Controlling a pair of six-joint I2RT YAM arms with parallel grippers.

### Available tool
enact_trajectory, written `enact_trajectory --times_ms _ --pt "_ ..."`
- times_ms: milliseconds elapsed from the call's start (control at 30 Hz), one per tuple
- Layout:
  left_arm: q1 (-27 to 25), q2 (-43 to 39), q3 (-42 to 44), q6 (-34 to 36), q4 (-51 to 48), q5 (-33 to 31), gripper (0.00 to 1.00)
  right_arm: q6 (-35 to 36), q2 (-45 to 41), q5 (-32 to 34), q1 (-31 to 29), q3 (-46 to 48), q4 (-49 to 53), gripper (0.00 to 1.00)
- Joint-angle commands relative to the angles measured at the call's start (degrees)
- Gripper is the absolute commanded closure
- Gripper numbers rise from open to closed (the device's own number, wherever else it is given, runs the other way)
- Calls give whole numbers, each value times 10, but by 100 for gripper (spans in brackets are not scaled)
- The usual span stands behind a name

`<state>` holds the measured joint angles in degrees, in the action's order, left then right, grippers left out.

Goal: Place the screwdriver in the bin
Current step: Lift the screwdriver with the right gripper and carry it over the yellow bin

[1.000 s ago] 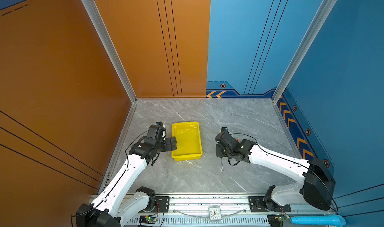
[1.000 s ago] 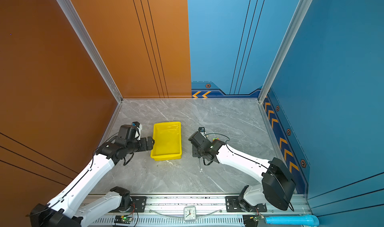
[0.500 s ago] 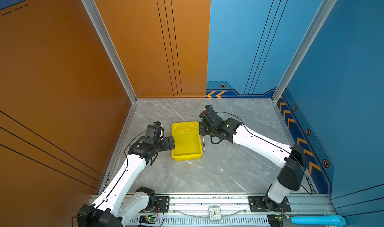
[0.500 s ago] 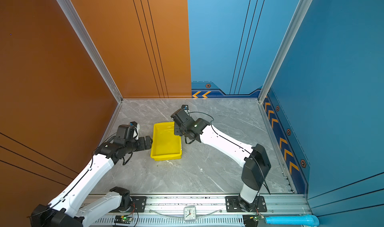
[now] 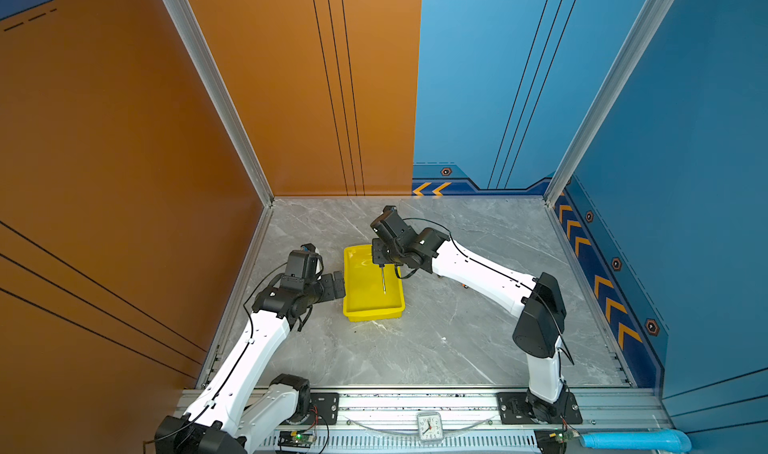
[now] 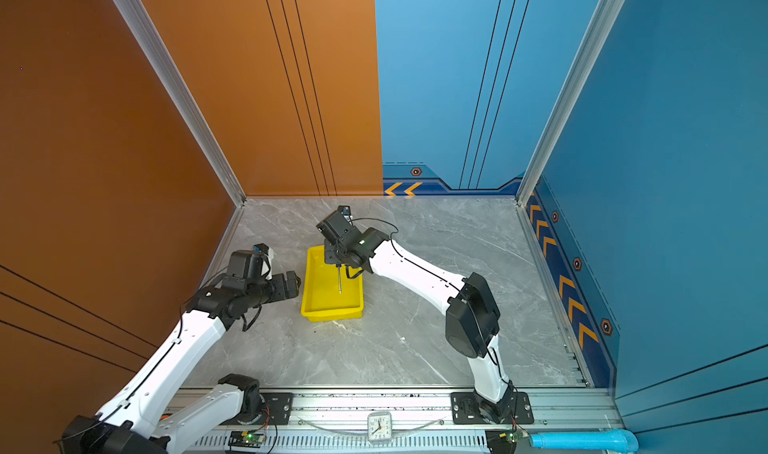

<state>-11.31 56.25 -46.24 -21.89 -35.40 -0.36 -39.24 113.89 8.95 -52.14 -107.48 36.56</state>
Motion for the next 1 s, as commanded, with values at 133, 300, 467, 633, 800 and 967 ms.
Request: enact_trajectory --times_ms 133,300,467,633,800,967 --pt "4 -10 5 9 -2 10 2 -7 46 -1 -3 -36 6 100" --pt "6 -12 9 5 -2 5 2 -13 78 -8 -3 -45 1 100" --pt "10 -14 14 5 -4 -2 2 -14 96 -5 -4 -49 -3 100" --pt "15 -14 14 7 -6 -6 2 -21 115 0 -4 -47 -8 100" --pt "21 -10 14 1 -14 -23 2 -27 135 0 -5 -53 -15 100" --pt "30 -13 18 -1 -18 -27 2 -28 157 7 -7 -65 -16 100"
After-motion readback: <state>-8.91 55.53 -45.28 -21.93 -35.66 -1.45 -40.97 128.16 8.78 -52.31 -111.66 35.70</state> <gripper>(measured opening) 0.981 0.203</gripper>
